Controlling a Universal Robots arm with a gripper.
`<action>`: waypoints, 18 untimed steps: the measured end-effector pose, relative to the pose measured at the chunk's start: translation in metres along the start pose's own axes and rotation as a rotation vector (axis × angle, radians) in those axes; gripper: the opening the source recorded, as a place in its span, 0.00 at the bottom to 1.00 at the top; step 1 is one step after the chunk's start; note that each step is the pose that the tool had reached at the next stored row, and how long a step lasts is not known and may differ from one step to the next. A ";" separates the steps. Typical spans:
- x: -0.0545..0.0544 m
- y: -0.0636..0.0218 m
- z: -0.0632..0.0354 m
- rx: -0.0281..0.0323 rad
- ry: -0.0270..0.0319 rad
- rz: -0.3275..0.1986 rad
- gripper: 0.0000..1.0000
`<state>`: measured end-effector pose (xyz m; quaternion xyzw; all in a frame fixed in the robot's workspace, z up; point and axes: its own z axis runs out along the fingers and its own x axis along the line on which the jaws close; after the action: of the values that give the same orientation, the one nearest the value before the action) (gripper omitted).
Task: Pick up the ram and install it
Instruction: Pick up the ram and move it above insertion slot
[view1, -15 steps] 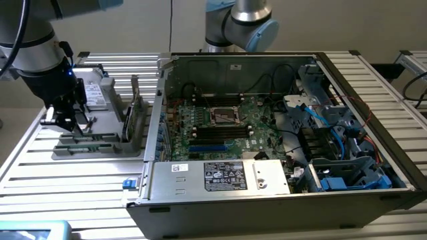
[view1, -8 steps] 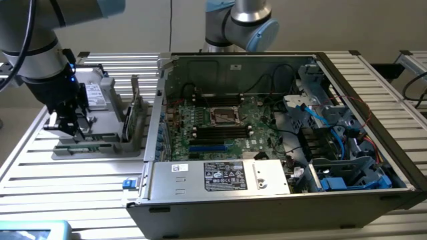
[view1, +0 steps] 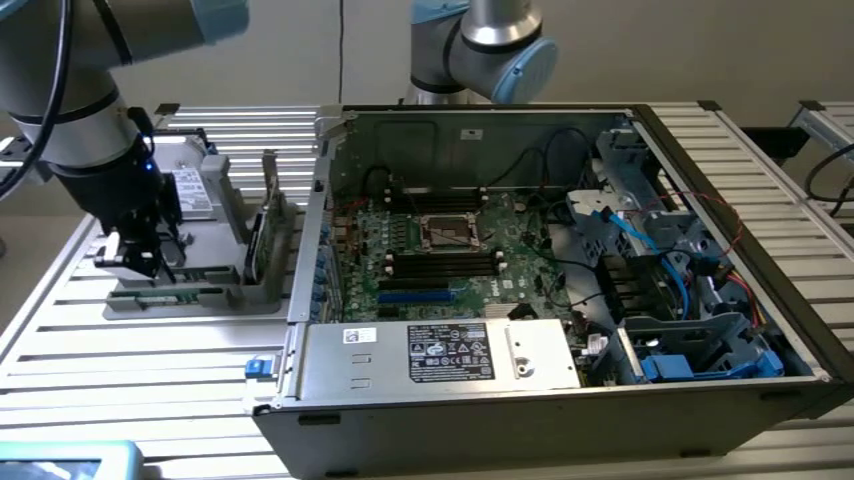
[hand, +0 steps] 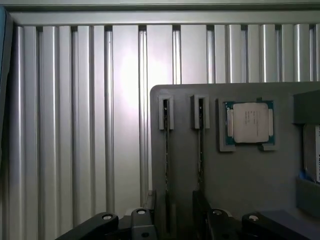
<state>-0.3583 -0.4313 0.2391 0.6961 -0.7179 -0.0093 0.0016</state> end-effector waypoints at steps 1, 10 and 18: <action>0.000 0.0000 0.0014 -0.0001 0.0001 0.000 0.42; 0.003 -0.0002 0.0168 -0.0001 0.0005 -0.001 0.42; 0.003 -0.0004 0.0262 -0.0001 0.0012 -0.001 0.42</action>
<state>-0.3584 -0.4339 0.2128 0.6965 -0.7175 -0.0089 0.0021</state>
